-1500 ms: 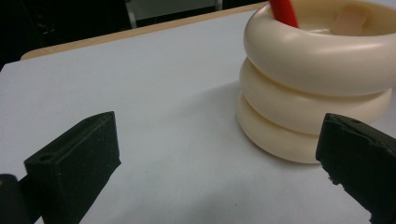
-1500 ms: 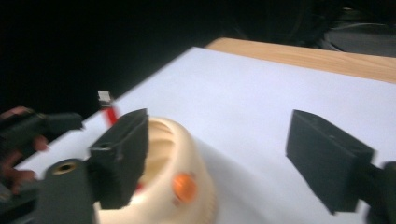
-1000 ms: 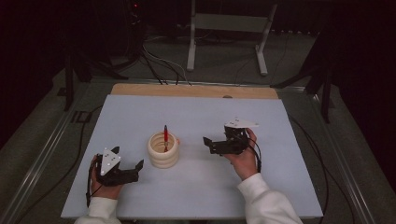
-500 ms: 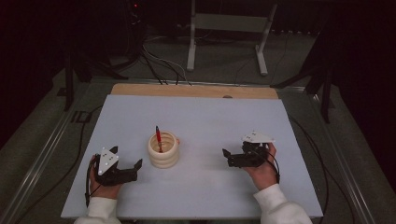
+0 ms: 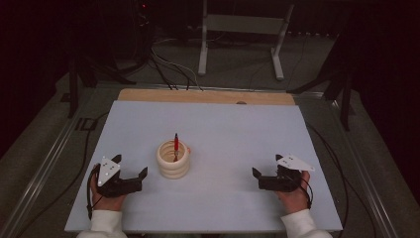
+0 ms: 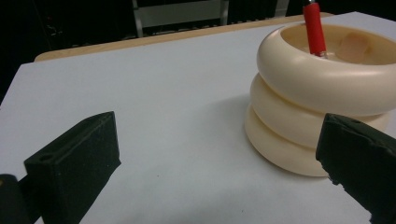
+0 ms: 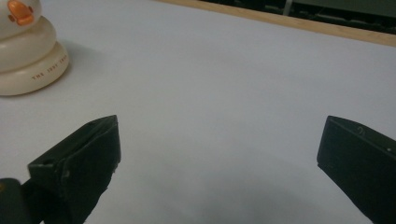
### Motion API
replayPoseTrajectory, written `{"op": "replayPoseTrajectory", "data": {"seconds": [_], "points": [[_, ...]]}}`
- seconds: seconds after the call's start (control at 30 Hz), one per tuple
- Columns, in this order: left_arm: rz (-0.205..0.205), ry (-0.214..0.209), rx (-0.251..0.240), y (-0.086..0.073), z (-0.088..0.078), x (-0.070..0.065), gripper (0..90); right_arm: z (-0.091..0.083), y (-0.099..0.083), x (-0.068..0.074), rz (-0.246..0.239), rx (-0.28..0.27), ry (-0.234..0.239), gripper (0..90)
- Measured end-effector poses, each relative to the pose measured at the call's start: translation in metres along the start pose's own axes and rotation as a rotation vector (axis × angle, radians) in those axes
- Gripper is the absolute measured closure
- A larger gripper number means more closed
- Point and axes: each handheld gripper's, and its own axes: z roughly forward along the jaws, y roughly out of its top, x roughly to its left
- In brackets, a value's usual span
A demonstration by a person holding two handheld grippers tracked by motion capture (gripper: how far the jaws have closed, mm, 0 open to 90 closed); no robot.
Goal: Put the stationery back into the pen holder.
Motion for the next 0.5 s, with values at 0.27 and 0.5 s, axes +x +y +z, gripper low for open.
{"op": "replayPoseTrajectory", "data": {"seconds": [0.27, 0.5], "points": [[0.003, -0.005, -0.007, 0.001, -0.001, 0.0, 0.2, -0.015, -0.015, -0.01, 0.023, -0.076, -0.009, 0.0], [-0.002, -0.005, -0.014, 0.002, -0.002, 0.001, 0.2, -0.018, -0.022, -0.014, 0.033, -0.099, -0.022, 0.0]]}}
